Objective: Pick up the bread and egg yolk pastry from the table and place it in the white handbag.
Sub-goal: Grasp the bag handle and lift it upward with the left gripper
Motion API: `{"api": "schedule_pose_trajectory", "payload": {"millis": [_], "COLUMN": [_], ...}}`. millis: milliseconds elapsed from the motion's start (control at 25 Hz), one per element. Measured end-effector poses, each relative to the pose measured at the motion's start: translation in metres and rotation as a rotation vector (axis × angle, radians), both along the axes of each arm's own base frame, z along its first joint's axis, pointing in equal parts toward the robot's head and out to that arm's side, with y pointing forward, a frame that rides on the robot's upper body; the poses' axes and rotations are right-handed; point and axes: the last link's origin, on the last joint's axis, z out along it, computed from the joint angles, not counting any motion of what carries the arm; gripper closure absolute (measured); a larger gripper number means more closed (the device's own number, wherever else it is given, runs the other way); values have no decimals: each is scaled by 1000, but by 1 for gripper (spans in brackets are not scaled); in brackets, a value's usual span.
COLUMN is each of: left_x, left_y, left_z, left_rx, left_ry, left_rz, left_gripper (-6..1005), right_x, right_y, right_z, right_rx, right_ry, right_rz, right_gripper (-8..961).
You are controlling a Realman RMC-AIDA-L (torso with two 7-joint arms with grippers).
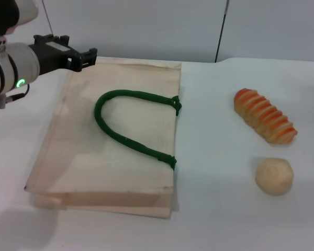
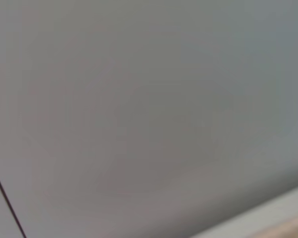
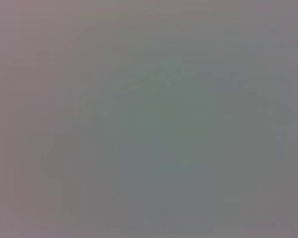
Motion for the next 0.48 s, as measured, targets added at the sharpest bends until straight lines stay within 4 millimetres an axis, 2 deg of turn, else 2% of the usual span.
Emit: {"api": "schedule_pose_trajectory", "payload": {"millis": [480], "left_x": [11], "left_y": [0], "left_z": [4], "left_rx": [-206], "left_ry": [40], "left_rz": [163], "left_gripper": [282], "right_x": [-2], "right_y": [5], "right_z": [-2], "right_rx": [-13], "right_ry": [-1], "right_rz": [-11], "right_gripper": [184]}}
